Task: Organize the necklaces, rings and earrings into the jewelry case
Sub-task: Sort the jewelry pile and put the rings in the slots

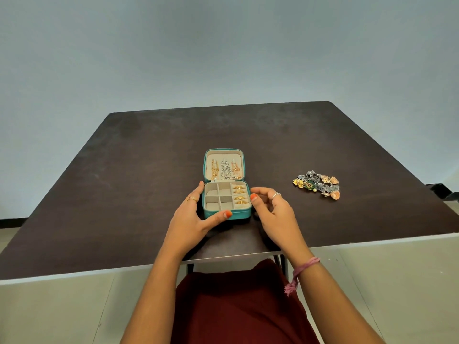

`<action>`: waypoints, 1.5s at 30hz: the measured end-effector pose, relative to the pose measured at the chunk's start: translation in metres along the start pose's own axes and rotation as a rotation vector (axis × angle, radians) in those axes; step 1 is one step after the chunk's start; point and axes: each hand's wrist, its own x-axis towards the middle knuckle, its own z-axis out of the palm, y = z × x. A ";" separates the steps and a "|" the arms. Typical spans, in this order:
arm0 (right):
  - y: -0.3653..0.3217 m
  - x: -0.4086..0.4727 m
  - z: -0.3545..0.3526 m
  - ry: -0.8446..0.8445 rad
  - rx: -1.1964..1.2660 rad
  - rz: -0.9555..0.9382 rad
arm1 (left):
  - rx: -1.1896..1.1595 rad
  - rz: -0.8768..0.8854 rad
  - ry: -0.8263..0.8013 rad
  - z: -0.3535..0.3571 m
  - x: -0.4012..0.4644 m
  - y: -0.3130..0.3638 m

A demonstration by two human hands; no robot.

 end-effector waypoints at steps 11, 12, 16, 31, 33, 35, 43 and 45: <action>-0.016 0.016 -0.046 -0.401 -0.024 0.164 | -0.263 -0.031 0.070 -0.010 0.002 0.008; -0.020 0.021 -0.059 -0.476 -0.096 0.159 | -0.284 -0.032 0.118 -0.012 0.003 0.011; -0.032 0.039 -0.114 -0.534 -0.259 0.129 | -0.252 0.028 0.296 -0.016 0.013 0.032; 0.035 0.045 -0.197 -0.066 -0.241 -0.001 | -0.346 0.318 0.084 0.095 0.046 0.111; 0.046 0.040 -0.189 0.016 -0.258 -0.050 | -0.361 0.275 0.050 0.114 0.044 0.109; 0.052 0.035 -0.180 0.089 -0.310 -0.108 | -0.394 0.212 0.047 0.130 0.040 0.103; 0.054 0.035 -0.166 0.069 -0.681 -0.194 | -0.415 0.141 0.074 0.147 0.035 0.087; 0.054 0.035 -0.163 0.083 -0.725 -0.201 | -0.413 0.138 0.061 0.148 0.035 0.087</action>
